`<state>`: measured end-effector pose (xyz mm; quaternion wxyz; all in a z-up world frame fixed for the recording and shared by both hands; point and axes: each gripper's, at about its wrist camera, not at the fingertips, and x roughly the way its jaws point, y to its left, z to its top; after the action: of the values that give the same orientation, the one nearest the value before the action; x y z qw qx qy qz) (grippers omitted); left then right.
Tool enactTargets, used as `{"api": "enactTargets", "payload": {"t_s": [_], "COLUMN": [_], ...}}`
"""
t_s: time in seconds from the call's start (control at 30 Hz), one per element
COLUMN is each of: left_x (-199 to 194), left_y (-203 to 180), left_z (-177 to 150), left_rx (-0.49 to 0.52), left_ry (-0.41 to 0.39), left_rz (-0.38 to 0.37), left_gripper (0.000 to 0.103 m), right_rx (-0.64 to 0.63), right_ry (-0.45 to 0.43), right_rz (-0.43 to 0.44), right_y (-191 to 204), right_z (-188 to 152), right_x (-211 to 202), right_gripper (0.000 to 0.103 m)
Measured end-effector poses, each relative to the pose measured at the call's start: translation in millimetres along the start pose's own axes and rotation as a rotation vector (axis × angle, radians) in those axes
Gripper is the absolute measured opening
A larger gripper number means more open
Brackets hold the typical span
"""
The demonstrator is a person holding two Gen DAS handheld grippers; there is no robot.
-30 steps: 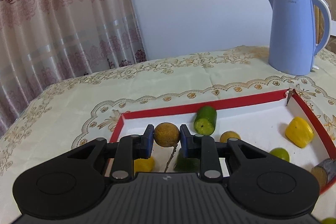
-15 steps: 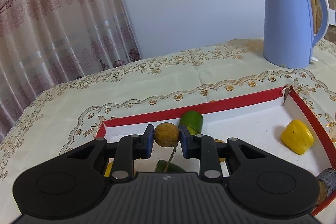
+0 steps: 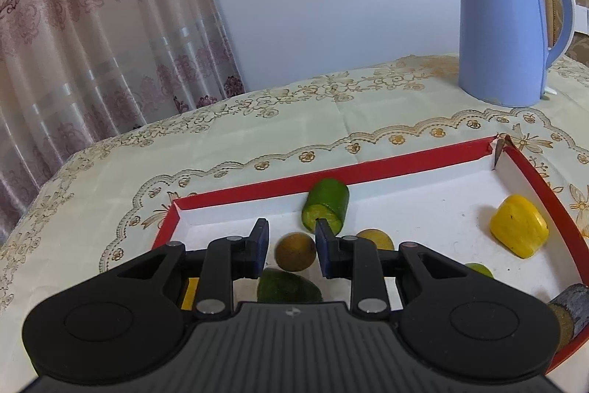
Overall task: Organize fruits
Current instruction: 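Lower the brown fruit into the tray and open the left gripper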
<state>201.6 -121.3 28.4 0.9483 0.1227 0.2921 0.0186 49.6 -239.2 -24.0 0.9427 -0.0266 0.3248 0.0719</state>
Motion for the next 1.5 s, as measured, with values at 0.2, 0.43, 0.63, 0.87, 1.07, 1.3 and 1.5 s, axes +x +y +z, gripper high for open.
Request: {"api": "enactTargets", "payload": {"t_s": [0.2, 0.43, 0.63, 0.87, 1.07, 1.3, 1.5], "left_x": [-3, -13, -22, -28, -33, -50, -87], "left_y": [0, -1, 5, 15, 25, 45, 76], "left_z": [-1, -4, -6, -11, -16, -29, -67], "left_rx": [0.003, 0.024, 0.025, 0.014, -0.002, -0.059, -0.166], "left_ry": [0.003, -0.044, -0.054, -0.046, -0.037, -0.055, -0.139], "left_rz": [0.011, 0.067, 0.082, 0.125, 0.137, 0.184, 0.246], "left_gripper": [0.031, 0.068, 0.069, 0.072, 0.072, 0.080, 0.093], "right_rx": [0.000, 0.000, 0.000, 0.000, 0.000, -0.001, 0.000], "right_ry": [0.000, 0.000, 0.000, 0.000, 0.000, 0.000, 0.000], "right_rz": [0.000, 0.000, 0.000, 0.000, 0.000, 0.000, 0.000], "right_y": [0, 0, 0, 0, 0, 0, 0], "right_z": [0, 0, 0, 0, 0, 0, 0], "right_x": [0, 0, 0, 0, 0, 0, 0], "right_gripper": [0.103, 0.103, 0.103, 0.103, 0.103, 0.103, 0.103]}}
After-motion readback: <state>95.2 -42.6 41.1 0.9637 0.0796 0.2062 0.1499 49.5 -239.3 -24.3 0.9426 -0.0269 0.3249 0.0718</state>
